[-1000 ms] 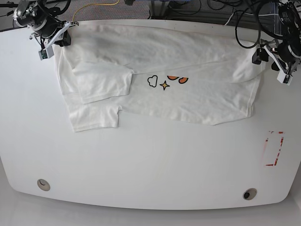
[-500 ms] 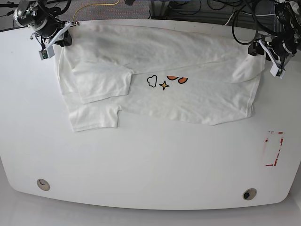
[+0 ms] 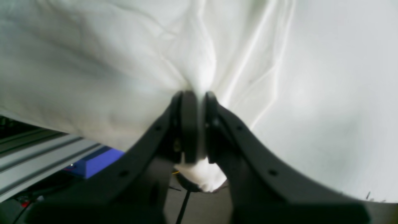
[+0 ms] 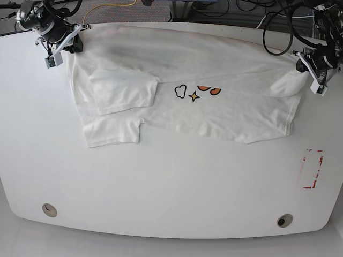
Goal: Fold the T-shirt properly
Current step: 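Open both grippers and release the shirt edge again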
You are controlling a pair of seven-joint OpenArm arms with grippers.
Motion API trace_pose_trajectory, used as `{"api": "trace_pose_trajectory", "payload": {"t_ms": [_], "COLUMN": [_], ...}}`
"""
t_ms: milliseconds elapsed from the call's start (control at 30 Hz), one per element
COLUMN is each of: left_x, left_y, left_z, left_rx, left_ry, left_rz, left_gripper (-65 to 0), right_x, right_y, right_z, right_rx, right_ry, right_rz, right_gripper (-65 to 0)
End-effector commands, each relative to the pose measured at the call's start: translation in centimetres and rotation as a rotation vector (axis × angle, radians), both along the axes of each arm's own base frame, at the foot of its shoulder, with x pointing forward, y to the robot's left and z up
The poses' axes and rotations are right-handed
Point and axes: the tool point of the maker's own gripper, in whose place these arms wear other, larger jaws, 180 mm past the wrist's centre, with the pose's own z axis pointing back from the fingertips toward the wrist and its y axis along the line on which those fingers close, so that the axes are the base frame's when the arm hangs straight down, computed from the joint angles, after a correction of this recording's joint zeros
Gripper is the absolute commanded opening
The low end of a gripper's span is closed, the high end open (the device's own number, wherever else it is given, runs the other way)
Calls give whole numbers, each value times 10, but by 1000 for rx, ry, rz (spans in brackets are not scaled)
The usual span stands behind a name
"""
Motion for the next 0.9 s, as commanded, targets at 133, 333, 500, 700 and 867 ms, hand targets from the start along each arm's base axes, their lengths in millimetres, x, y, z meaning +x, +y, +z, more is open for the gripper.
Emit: {"api": "trace_pose_trajectory", "payload": {"t_ms": [133,333,500,700,867], "left_x": [8,10,3,-2,-6], "left_y": [18,23,34,44,48], "left_z": [15,19,22,26,26], "left_rx": [71,95,131,157,170], "left_ry": [-22,-15,10,25,39], "left_rz": [-18,-44,-55,-59,-64], "left_gripper": [-614,-614,-611,-544,-517], "right_x": [4,3,0,-4,-3], "right_y": [-7,-11,-10,-13,-14], "right_z": [9,10,9,9,9], "right_rx": [-40,-57,-59,-69,-73], "right_ry": [-27,-19,-9,4,4], "right_rz": [32,63,76,89,93], "right_gripper": [-609,-609,-609,-609,-609]}}
